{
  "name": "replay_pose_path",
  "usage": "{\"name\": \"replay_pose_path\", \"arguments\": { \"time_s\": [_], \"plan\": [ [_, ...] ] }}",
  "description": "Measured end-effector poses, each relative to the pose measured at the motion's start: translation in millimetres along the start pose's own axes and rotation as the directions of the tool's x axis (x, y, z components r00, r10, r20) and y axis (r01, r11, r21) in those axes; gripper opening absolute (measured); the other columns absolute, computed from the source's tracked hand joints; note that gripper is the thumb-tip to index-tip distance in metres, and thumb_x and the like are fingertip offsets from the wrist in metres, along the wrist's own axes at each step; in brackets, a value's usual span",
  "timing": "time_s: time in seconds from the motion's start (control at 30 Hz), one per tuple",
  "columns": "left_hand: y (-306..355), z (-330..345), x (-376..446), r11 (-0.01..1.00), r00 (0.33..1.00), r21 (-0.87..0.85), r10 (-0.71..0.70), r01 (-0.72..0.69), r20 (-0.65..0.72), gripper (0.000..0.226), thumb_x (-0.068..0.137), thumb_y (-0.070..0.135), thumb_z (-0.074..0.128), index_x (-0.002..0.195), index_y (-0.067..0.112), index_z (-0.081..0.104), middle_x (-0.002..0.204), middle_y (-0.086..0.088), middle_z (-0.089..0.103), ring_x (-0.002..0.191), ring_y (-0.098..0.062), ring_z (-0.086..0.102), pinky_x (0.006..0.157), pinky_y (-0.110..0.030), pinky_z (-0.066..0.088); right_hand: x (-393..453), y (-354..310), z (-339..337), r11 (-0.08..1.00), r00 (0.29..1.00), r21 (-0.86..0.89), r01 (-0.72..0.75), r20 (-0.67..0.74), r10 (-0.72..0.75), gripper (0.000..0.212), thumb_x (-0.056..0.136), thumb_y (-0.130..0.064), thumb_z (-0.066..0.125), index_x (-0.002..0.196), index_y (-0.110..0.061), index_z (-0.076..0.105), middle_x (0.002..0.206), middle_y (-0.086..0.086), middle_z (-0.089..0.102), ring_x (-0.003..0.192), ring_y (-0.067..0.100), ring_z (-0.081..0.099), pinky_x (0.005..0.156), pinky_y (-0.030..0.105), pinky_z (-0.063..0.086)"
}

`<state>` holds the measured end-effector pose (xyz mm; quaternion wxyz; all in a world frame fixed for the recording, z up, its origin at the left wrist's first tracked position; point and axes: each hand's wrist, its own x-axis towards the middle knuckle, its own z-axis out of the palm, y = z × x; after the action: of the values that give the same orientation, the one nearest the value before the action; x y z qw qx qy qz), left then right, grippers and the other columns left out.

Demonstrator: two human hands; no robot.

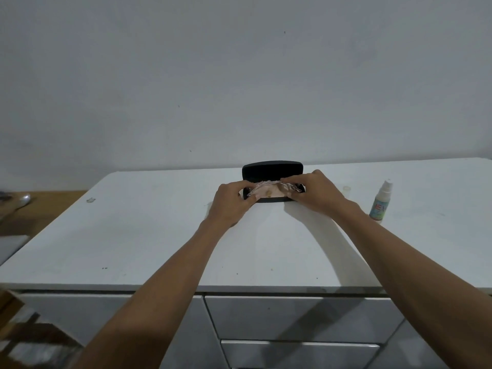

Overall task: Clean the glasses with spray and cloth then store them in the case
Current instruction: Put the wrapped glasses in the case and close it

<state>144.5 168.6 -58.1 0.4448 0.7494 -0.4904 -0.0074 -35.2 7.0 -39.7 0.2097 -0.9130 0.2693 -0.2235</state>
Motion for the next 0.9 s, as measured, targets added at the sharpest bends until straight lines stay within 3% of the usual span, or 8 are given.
{"name": "replay_pose_path", "arguments": {
  "time_s": [0.1,0.23,0.43,0.53,0.6,0.7,0.77,0.9],
  "plan": [
    [-1.5,0.4,-1.1,1.0,1.0,-0.024,-0.013,0.014,0.018,0.023,0.085,0.038,0.076,0.106,0.027,0.077,0.047,0.008,0.055,0.044,-0.024,0.048,0.054,-0.028,0.043,-5.2,-2.5,-1.5,0.999,0.999,-0.022,-0.034,-0.001,0.034,0.04,0.097,-0.051,0.059,0.136,-0.042,0.063,0.1,0.003,0.073,0.119,0.025,0.045,0.09,0.042,0.051],
    [-2.0,0.2,-1.3,0.999,0.999,-0.041,-0.021,0.022,0.026,0.023,0.085,0.027,0.078,0.108,0.026,0.076,0.053,0.008,0.057,0.046,-0.02,0.048,0.055,-0.028,0.044,-7.2,-6.1,-1.7,0.998,0.999,-0.019,-0.054,0.0,0.054,0.041,0.098,-0.051,0.058,0.136,-0.04,0.063,0.108,0.005,0.074,0.122,0.026,0.044,0.09,0.041,0.05],
    [-0.9,-7.7,-3.0,0.997,0.999,-0.067,-0.034,0.032,-0.018,0.026,0.08,0.018,0.081,0.105,0.023,0.077,0.058,-0.012,0.064,0.05,-0.018,0.053,0.059,-0.022,0.044,-11.5,-9.6,-4.9,1.0,0.987,0.016,-0.008,-0.157,0.01,0.027,0.093,-0.034,0.069,0.118,-0.029,0.076,0.109,-0.006,0.077,0.106,0.023,0.06,0.082,0.034,0.047],
    [-3.5,-11.1,0.2,0.996,0.987,-0.063,-0.077,0.069,-0.139,0.013,0.082,0.022,0.078,0.095,0.023,0.076,0.072,0.0,0.072,0.054,-0.01,0.057,0.062,-0.014,0.046,-10.5,-10.0,-7.3,0.987,0.928,0.158,-0.039,-0.36,0.094,0.017,0.089,-0.025,0.07,0.104,-0.026,0.078,0.093,-0.009,0.077,0.088,0.019,0.067,0.084,0.039,0.054],
    [-4.1,-11.3,7.6,0.981,0.963,-0.139,-0.163,0.135,-0.213,0.012,0.083,0.032,0.076,0.094,0.026,0.074,0.085,0.01,0.075,0.059,-0.008,0.058,0.069,-0.024,0.052,-3.6,-11.4,-12.3,0.935,0.884,0.34,-0.098,-0.402,0.238,0.019,0.09,-0.031,0.069,0.107,-0.024,0.075,0.09,-0.005,0.075,0.086,0.019,0.067,0.085,0.04,0.054],
    [4.6,-11.8,23.3,0.938,0.942,-0.241,-0.292,0.248,-0.165,0.033,0.087,0.051,0.07,0.11,0.028,0.069,0.086,0.014,0.07,0.078,-0.008,0.064,0.077,-0.029,0.051,12.7,-12.0,-20.7,0.799,0.886,0.543,-0.259,-0.196,0.42,0.04,0.094,-0.047,0.064,0.129,-0.03,0.066,0.109,-0.001,0.07,0.104,0.017,0.063,0.093,0.034,0.049],
    [12.9,-11.9,33.0,0.904,0.937,-0.293,-0.342,0.311,-0.062,0.041,0.091,0.059,0.062,0.12,0.03,0.067,0.089,0.014,0.067,0.09,-0.007,0.063,0.081,-0.027,0.048,24.5,-10.8,-22.4,0.728,0.892,0.587,-0.354,-0.021,0.451,0.046,0.093,-0.058,0.059,0.133,-0.036,0.064,0.126,-0.004,0.066,0.12,0.019,0.059,0.095,0.039,0.051],
    [11.2,-5.7,46.4,0.886,0.938,-0.31,-0.332,0.345,0.096,0.045,0.09,0.067,0.054,0.107,0.031,0.074,0.102,0.012,0.071,0.097,-0.007,0.064,0.084,-0.022,0.048,37.2,-6.9,-19.5,0.691,0.887,0.576,-0.437,0.149,0.437,0.043,0.095,-0.062,0.055,0.121,-0.031,0.071,0.123,-0.005,0.066,0.112,0.02,0.059,0.082,0.036,0.049]
  ]
}}
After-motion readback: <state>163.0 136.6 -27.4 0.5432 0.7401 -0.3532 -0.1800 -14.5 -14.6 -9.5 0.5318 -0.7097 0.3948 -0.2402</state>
